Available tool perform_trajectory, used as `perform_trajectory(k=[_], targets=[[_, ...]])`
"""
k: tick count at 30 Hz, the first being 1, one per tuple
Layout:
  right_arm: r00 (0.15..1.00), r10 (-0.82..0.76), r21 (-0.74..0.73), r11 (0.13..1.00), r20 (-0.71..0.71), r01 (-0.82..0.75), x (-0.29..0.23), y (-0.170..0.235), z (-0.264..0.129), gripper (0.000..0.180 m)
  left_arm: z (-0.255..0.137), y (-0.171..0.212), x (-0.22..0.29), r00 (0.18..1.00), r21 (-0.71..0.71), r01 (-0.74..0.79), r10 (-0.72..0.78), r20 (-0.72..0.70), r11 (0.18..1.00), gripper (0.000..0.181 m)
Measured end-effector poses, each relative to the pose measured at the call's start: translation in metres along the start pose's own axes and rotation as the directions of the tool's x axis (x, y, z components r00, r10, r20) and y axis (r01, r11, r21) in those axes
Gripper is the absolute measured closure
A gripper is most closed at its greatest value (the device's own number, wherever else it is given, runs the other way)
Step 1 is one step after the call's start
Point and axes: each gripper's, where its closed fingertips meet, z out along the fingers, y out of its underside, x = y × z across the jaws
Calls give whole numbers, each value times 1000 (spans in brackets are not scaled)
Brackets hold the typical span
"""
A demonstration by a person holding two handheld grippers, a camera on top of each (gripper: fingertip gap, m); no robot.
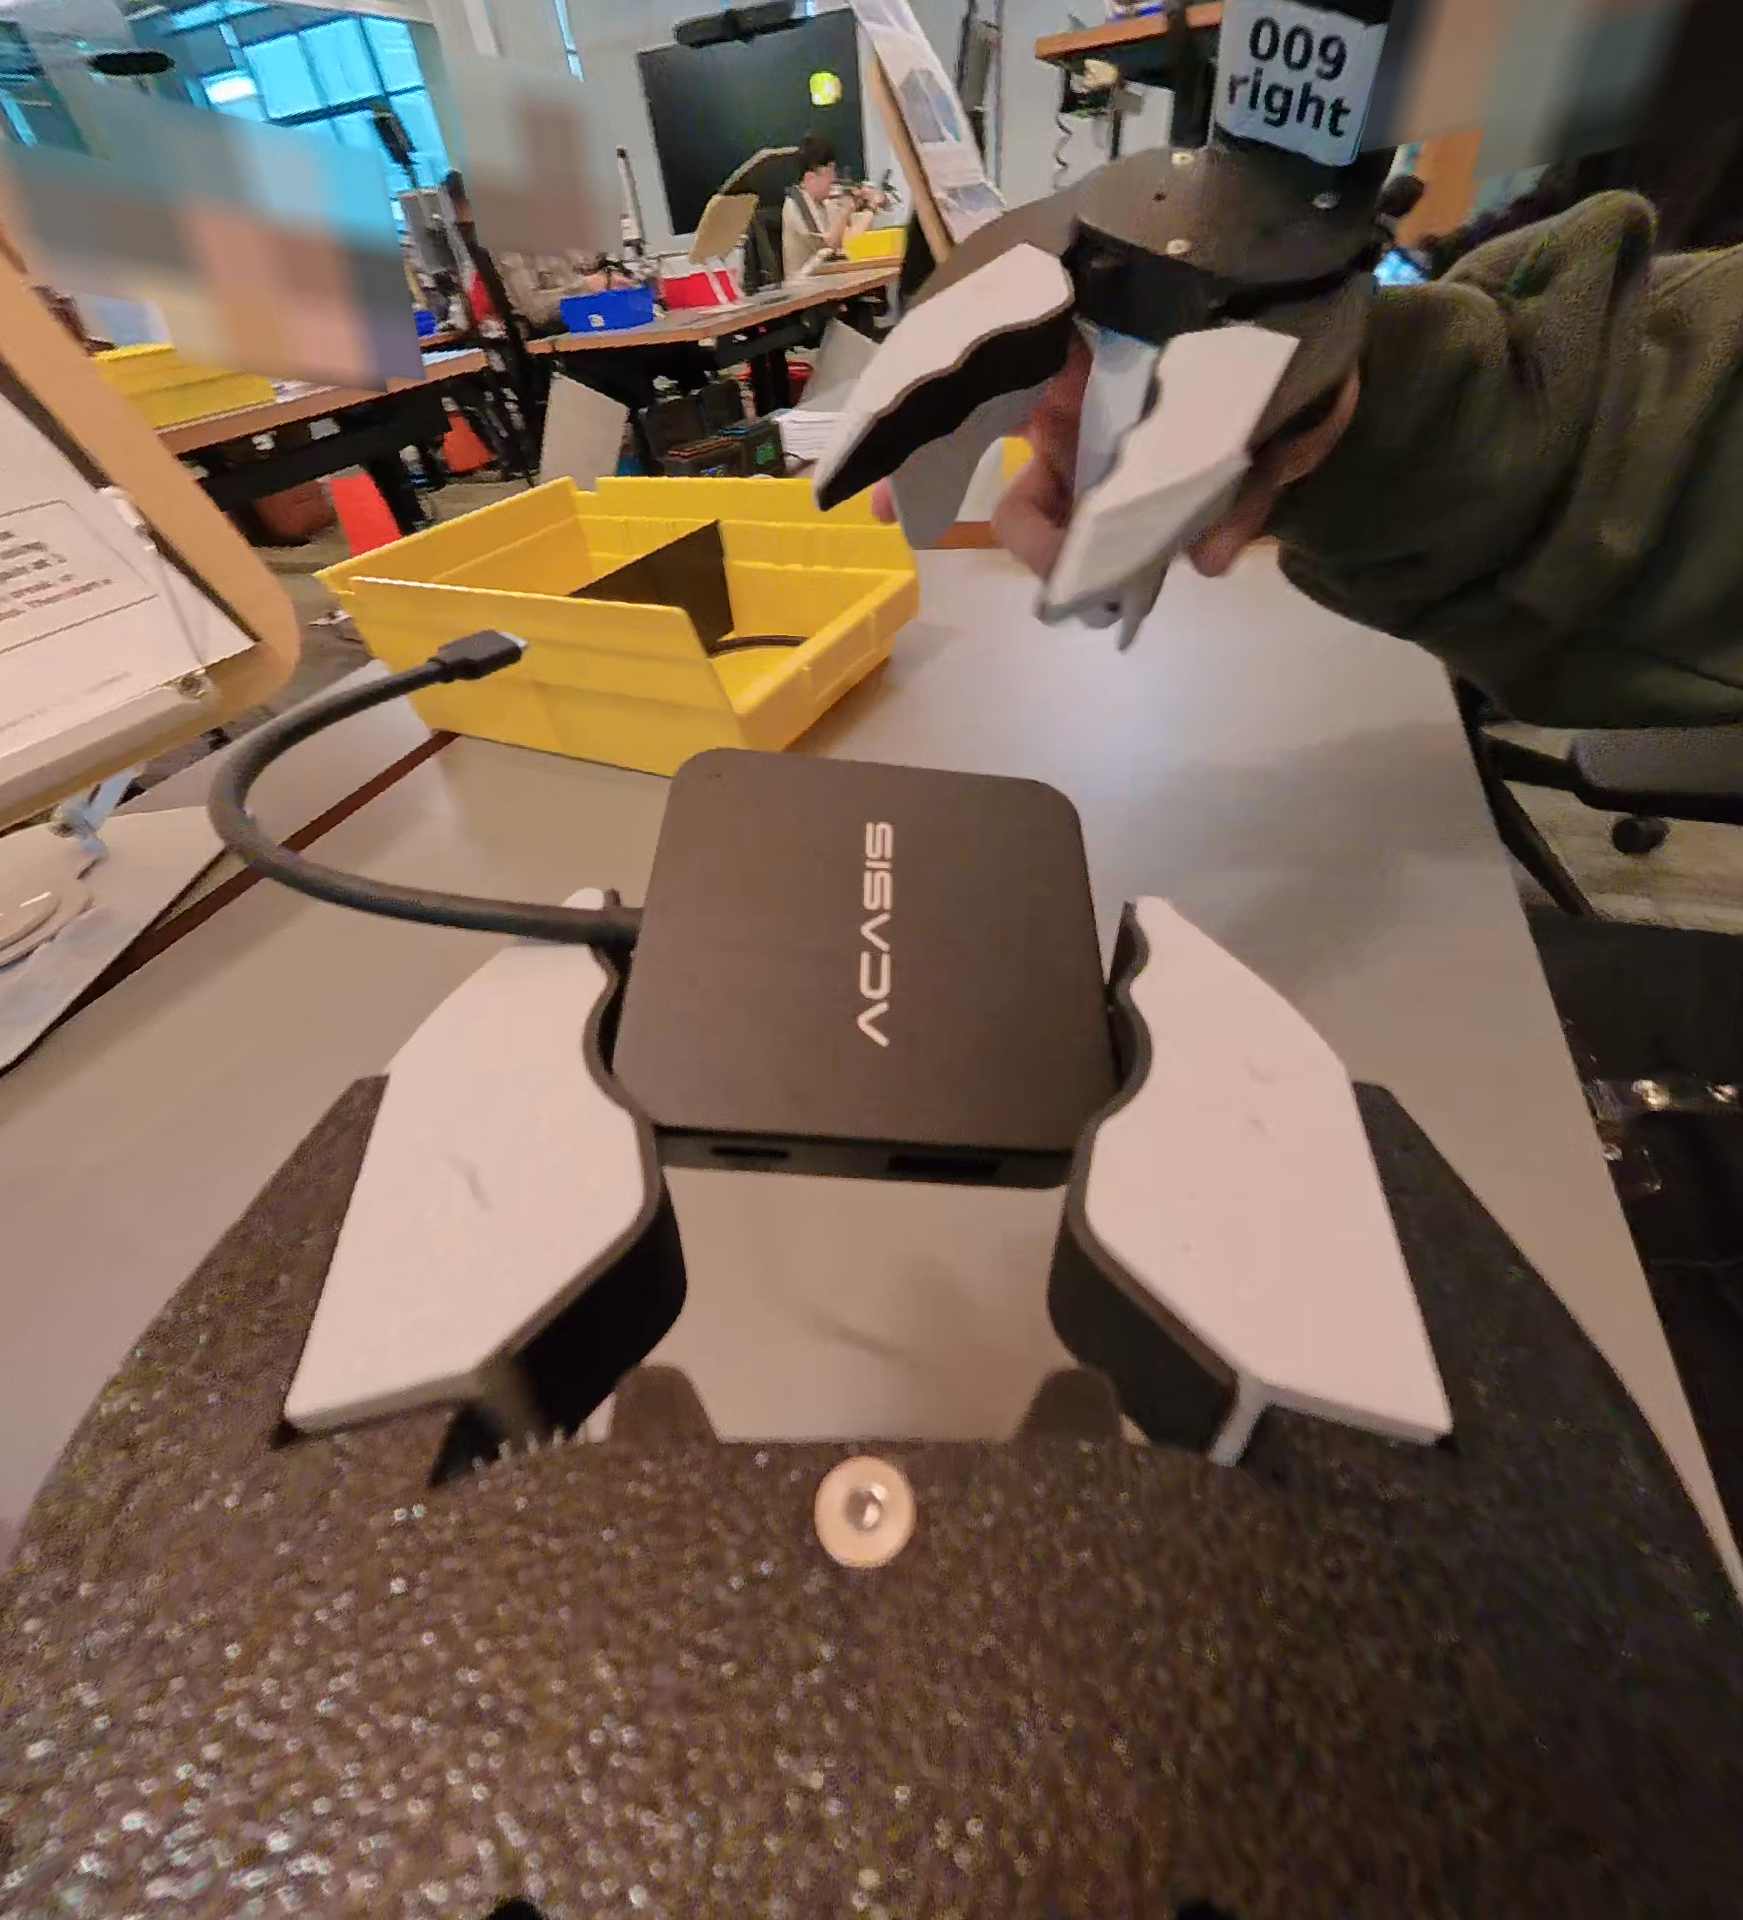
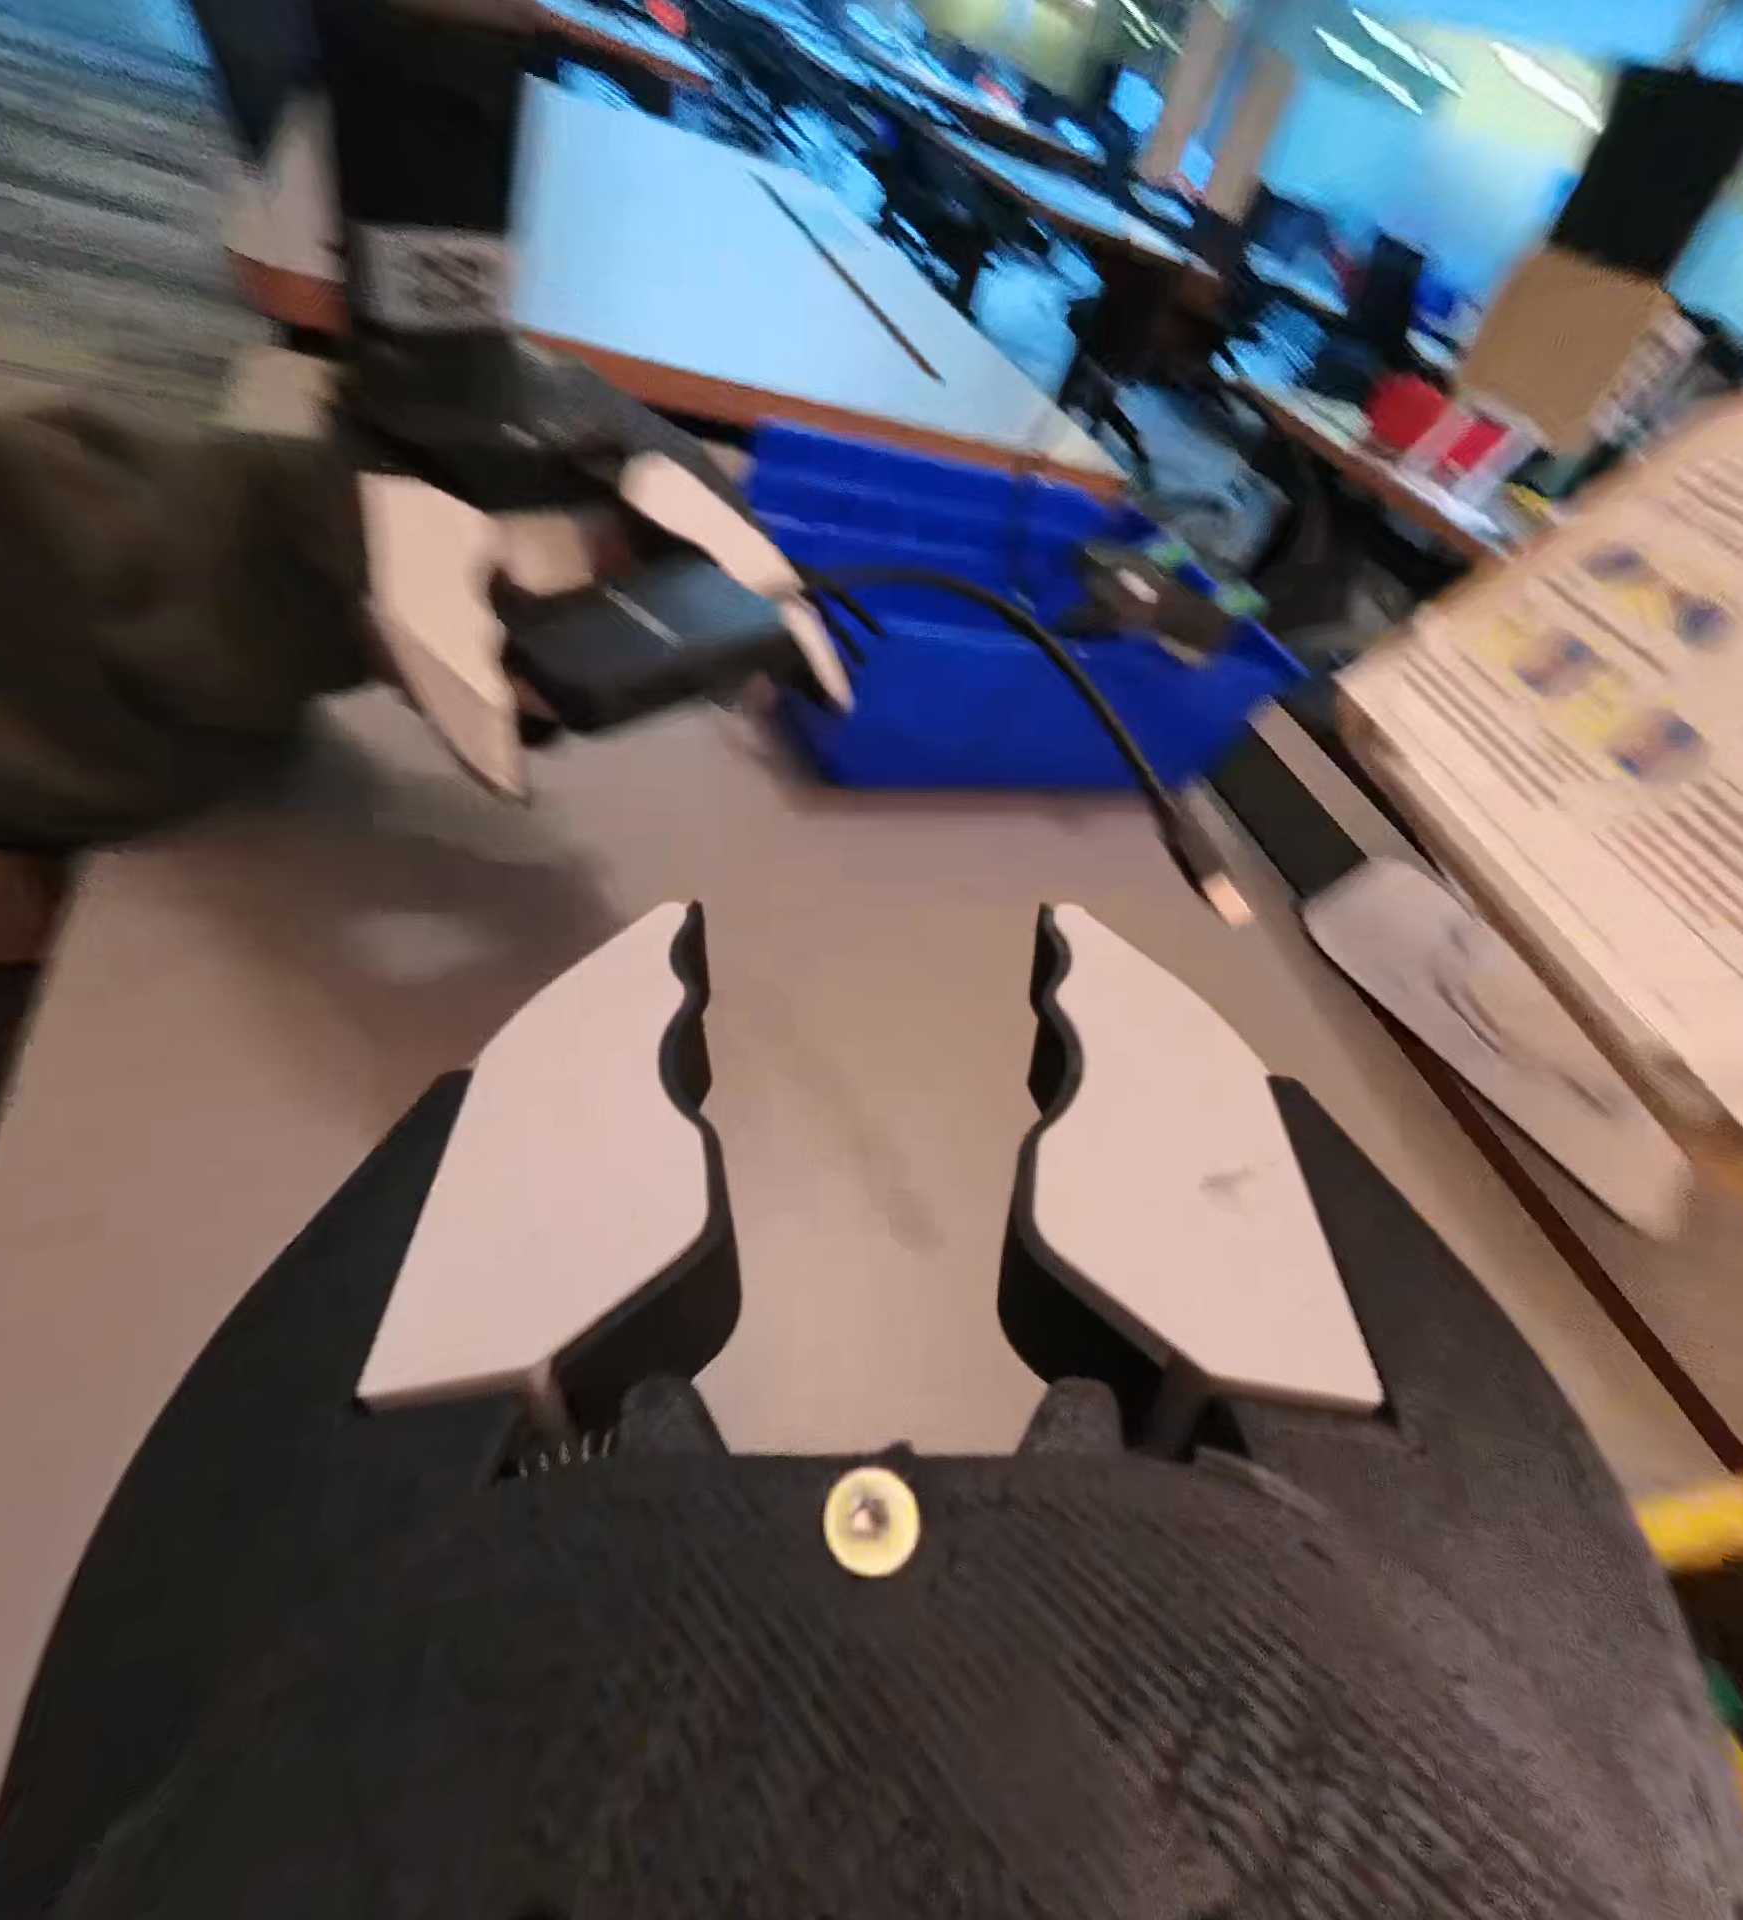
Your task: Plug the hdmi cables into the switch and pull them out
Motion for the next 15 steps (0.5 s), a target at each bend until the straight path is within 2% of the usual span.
perform_trajectory(k=[2,5,9,15], targets=[[992,-43,43,998,115,38,-35,-13,18,112,2,-1,11,998,-1,-34,34,-47,999,93],[977,-105,74,993,183,93,-58,-21,35,107,4,-4,27,989,-5,-79,78,-122,997,93],[958,-76,125,991,277,43,-74,-29,43,108,5,-6,41,976,8,-114,114,-186,993,93],[953,-65,152,988,296,20,-86,-30,52,110,7,-6,51,963,28,-137,140,-230,990,93]])
